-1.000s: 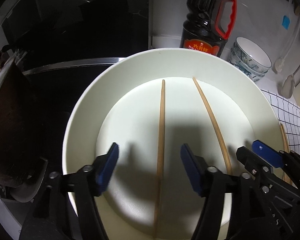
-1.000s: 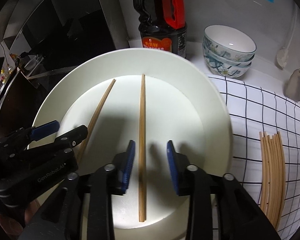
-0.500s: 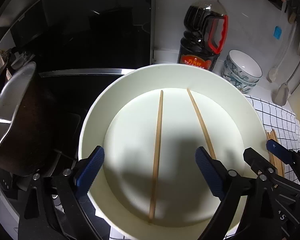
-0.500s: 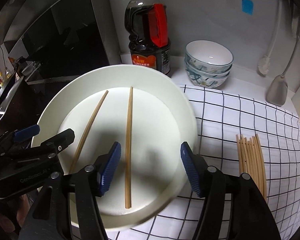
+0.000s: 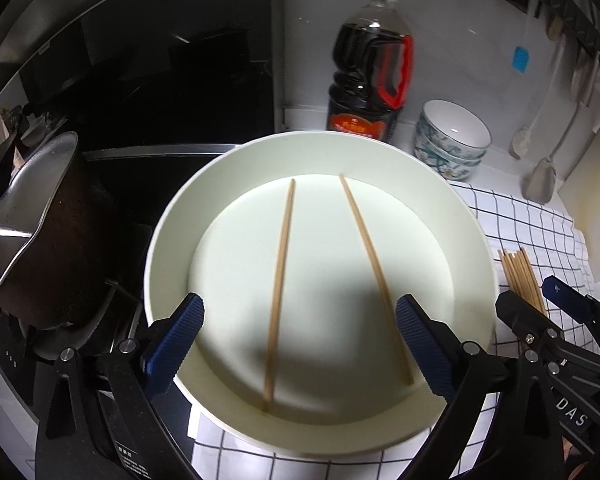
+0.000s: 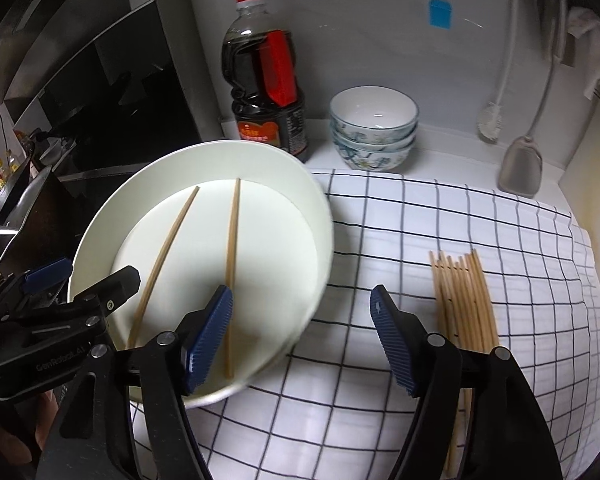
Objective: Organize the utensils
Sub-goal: 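Move both open grippers back to the chopstick pile, then close the right gripper on a chopstick while the left gripper grasps another chopstick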
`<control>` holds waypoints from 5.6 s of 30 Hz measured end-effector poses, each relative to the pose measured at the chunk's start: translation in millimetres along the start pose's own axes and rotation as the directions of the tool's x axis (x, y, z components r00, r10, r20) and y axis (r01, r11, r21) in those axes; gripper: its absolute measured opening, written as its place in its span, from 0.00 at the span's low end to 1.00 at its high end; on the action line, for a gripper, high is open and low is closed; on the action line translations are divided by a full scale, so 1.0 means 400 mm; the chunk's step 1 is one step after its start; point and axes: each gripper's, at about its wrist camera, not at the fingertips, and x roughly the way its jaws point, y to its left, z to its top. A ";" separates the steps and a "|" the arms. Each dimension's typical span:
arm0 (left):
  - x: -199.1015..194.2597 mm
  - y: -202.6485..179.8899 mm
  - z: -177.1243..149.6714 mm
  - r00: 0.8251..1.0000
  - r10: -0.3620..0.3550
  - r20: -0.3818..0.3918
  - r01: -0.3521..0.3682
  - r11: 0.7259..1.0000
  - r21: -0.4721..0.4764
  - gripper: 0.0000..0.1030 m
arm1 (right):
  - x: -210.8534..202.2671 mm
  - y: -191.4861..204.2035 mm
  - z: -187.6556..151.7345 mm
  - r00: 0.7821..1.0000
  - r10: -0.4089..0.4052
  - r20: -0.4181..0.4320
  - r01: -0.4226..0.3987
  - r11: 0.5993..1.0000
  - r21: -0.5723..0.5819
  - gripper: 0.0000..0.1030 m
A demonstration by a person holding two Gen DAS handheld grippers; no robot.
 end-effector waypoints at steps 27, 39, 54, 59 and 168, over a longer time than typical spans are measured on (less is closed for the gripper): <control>-0.069 -0.256 -0.083 0.996 -0.091 -0.016 0.093 0.990 0.110 0.92 | -0.119 -0.250 -0.125 0.997 -0.075 -0.001 0.074 0.987 0.145 0.67; -0.046 -0.362 -0.119 0.993 -0.114 -0.044 0.118 0.985 0.127 0.92 | -0.121 -0.369 -0.180 0.993 -0.109 -0.036 0.113 0.979 0.167 0.67; -0.006 -0.459 -0.163 0.993 -0.098 -0.071 0.109 0.980 0.167 0.92 | -0.092 -0.491 -0.239 0.989 -0.131 -0.072 0.144 0.968 0.207 0.67; 0.013 -0.482 -0.185 0.993 -0.089 -0.082 0.102 0.978 0.182 0.92 | -0.071 -0.520 -0.264 0.987 -0.132 -0.091 0.149 0.965 0.216 0.67; 0.193 -0.612 -0.197 0.991 -0.069 -0.115 0.089 0.980 0.178 0.59 | 0.122 -0.563 -0.224 0.994 -0.087 -0.067 0.086 0.996 -0.019 0.66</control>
